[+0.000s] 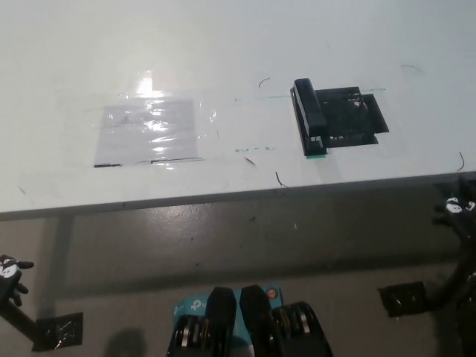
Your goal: A stapler is kept infront of the robot on the black mark on the desk and the robot uses its right hand to lift the top of the stapler to open it
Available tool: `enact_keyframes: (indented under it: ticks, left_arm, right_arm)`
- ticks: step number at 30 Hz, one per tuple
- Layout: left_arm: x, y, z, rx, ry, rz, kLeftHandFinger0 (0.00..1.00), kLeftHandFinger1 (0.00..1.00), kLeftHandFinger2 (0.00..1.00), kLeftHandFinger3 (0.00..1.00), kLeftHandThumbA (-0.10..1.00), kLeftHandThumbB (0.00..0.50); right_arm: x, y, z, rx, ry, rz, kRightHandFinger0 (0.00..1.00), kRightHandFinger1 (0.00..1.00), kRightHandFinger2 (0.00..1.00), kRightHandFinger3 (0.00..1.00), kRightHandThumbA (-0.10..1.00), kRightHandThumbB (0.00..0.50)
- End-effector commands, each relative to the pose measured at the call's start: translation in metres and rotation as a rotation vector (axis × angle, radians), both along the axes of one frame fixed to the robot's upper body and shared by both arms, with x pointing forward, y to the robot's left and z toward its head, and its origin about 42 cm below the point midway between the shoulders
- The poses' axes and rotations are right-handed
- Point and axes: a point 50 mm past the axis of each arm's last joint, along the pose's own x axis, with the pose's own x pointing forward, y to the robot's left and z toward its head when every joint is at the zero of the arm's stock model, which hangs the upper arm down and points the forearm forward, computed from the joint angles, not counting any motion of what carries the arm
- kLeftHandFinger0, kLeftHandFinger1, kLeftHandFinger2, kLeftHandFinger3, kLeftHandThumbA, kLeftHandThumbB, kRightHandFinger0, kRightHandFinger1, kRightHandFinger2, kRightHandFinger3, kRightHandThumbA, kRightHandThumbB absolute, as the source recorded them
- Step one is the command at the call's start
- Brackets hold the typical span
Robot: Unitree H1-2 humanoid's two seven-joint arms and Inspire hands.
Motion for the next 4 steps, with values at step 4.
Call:
enact_keyframes:
  ticks: [4]
  left_arm:
    - [0.0027,0.0079,0.0128,0.044,-0.044,0.023,0.15,0.20,0.43,0.72,-0.01,0.000]
  right_arm:
    - [0.0127,-0.0134,0.0100,-0.172,-0.155,-0.055,0.26,0.32,0.44,0.61,0.42,0.007]
